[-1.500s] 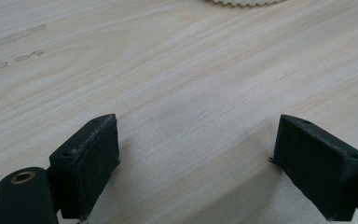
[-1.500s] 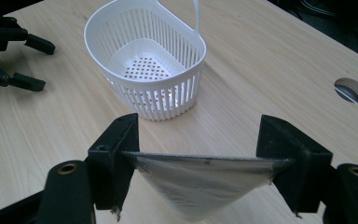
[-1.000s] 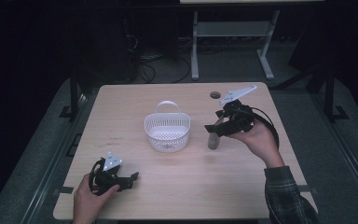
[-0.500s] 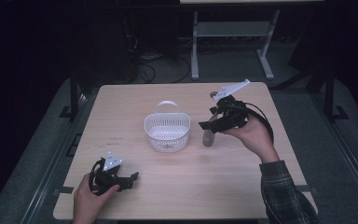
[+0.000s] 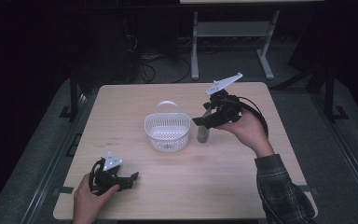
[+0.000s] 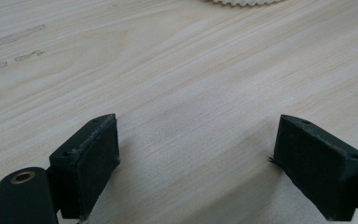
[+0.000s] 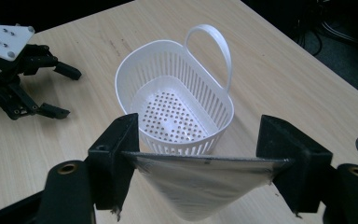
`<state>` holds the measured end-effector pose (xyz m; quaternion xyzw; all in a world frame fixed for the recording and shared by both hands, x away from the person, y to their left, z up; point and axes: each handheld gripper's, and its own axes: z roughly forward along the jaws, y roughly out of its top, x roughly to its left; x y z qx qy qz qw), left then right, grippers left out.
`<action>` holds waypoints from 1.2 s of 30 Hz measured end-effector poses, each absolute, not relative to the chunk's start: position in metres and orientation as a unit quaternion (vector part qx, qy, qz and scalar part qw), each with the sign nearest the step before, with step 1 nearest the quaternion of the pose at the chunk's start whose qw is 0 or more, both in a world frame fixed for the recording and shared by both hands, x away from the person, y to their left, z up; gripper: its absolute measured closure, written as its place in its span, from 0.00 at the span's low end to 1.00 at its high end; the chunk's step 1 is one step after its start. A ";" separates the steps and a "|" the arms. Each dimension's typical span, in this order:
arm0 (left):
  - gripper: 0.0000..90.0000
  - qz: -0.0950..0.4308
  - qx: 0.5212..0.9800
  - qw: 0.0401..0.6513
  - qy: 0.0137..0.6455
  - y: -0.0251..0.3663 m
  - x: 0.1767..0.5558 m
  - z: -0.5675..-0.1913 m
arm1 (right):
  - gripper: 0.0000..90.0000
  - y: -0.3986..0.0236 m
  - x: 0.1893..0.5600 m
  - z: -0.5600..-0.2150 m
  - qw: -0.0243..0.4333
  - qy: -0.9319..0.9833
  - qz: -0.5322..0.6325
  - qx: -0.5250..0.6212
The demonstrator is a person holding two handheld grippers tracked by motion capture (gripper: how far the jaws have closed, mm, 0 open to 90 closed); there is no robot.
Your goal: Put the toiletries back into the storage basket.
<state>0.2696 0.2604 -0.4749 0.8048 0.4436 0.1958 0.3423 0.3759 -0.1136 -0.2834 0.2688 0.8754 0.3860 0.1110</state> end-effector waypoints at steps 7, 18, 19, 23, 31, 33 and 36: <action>0.14 0.195 0.805 0.342 0.443 0.260 0.270 -0.475 | 0.33 -0.105 0.379 -0.274 0.113 0.876 0.388 0.263; 0.14 0.194 0.806 0.342 0.442 0.260 0.269 -0.475 | 0.33 -0.095 0.384 -0.262 0.114 0.876 0.395 0.254; 0.14 0.194 0.806 0.342 0.442 0.260 0.269 -0.475 | 0.33 -0.094 0.385 -0.261 0.114 0.876 0.395 0.253; 0.14 0.193 0.807 0.342 0.441 0.260 0.269 -0.475 | 0.33 -0.090 0.387 -0.257 0.117 0.876 0.396 0.250; 0.14 0.193 0.807 0.342 0.440 0.260 0.269 -0.475 | 0.33 -0.079 0.392 -0.255 0.115 0.874 0.403 0.246; 0.14 0.193 0.807 0.343 0.441 0.260 0.269 -0.475 | 0.33 -0.077 0.394 -0.256 0.114 0.875 0.403 0.244; 0.14 0.193 0.808 0.342 0.440 0.260 0.269 -0.475 | 0.33 -0.073 0.396 -0.256 0.112 0.875 0.404 0.243</action>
